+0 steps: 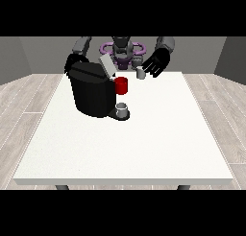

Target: Insert the coffee pod into the coffee machine and close the lid

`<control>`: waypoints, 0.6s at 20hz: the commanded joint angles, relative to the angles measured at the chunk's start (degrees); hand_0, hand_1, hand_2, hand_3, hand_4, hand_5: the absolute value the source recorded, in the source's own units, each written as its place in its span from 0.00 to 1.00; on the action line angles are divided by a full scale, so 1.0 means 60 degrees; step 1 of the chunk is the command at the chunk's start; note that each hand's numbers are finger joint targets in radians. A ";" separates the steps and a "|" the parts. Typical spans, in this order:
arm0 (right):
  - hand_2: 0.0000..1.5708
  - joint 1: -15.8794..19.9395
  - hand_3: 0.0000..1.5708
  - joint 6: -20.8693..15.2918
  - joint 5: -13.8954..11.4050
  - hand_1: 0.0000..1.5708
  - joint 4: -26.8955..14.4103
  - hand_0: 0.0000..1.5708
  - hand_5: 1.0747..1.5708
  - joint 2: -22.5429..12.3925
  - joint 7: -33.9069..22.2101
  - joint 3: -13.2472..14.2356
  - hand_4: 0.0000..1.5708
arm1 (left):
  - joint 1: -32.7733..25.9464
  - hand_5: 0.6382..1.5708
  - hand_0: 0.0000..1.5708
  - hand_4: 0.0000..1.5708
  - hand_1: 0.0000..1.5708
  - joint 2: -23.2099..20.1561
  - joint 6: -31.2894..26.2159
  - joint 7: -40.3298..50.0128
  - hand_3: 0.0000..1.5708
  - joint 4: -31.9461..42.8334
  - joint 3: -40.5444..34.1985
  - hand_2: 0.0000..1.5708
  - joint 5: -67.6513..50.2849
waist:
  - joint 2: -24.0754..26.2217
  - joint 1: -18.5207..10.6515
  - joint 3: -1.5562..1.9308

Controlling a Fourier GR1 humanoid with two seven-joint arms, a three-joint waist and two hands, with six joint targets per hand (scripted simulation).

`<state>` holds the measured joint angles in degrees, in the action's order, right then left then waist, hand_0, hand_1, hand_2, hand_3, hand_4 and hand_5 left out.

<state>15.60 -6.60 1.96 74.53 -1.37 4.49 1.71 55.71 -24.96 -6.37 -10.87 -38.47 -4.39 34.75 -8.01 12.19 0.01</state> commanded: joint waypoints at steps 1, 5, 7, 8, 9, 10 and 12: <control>0.00 0.0093 0.00 -0.0124 -0.0087 0.00 0.0113 0.00 1.00 0.0217 0.0248 -0.0169 0.32 | 0.0944 1.00 0.81 0.33 0.81 -0.0483 -0.0564 0.0394 0.79 0.0111 -0.0464 0.83 -0.0270 | -0.0272 0.0287 0.0000; 0.00 0.0440 0.00 0.0095 -0.0066 0.00 0.0316 0.00 1.00 -0.0183 0.0083 -0.0009 0.32 | 0.1256 1.00 0.80 0.30 0.80 -0.0287 -0.0188 0.0530 0.78 0.0107 -0.0505 0.82 -0.0170 | -0.0628 0.0567 0.0000; 0.00 0.0895 0.00 -0.0405 -0.0421 0.00 0.0646 0.00 1.00 0.0055 -0.0866 -0.0357 0.32 | 0.1583 1.00 0.80 0.31 0.80 -0.0373 -0.0225 0.0670 0.80 0.0264 -0.0435 0.84 -0.0007 | -0.0620 0.0747 -0.0003; 0.00 0.0711 0.00 -0.0214 -0.0304 0.00 0.0644 0.00 1.00 -0.0043 -0.0620 -0.0264 0.32 | 0.1568 1.00 0.80 0.33 0.80 -0.0346 -0.0268 0.0671 0.80 0.0309 -0.0603 0.84 -0.0173 | -0.0667 0.0785 -0.0002; 0.00 0.0418 0.00 -0.0197 -0.0275 0.00 0.0804 0.00 1.00 0.0036 -0.0367 -0.0302 0.33 | 0.1548 1.00 0.82 0.33 0.82 -0.0790 -0.0657 0.0447 0.81 0.0396 -0.0650 0.85 -0.0182 | -0.0599 0.0787 -0.0001; 0.00 0.0454 0.00 -0.0322 -0.0304 0.00 0.1015 0.00 1.00 -0.0012 -0.0682 -0.0267 0.32 | 0.1249 1.00 0.81 0.33 0.81 -0.0614 -0.0056 0.0130 0.81 0.0385 -0.0567 0.85 -0.0005 | -0.0802 0.0954 -0.0004; 0.00 0.0216 0.00 -0.0101 -0.0178 0.00 0.0518 0.00 1.00 -0.0008 0.0053 -0.0135 0.32 | 0.1680 1.00 0.80 0.32 0.80 -0.0349 -0.0221 0.0964 0.79 0.0268 -0.0415 0.84 0.0120 | -0.0697 0.0867 0.0003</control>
<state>18.23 -7.59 0.71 78.08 -1.45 2.55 0.62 64.30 -27.44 -7.95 -7.33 -36.90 -7.27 34.50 -11.74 16.63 0.00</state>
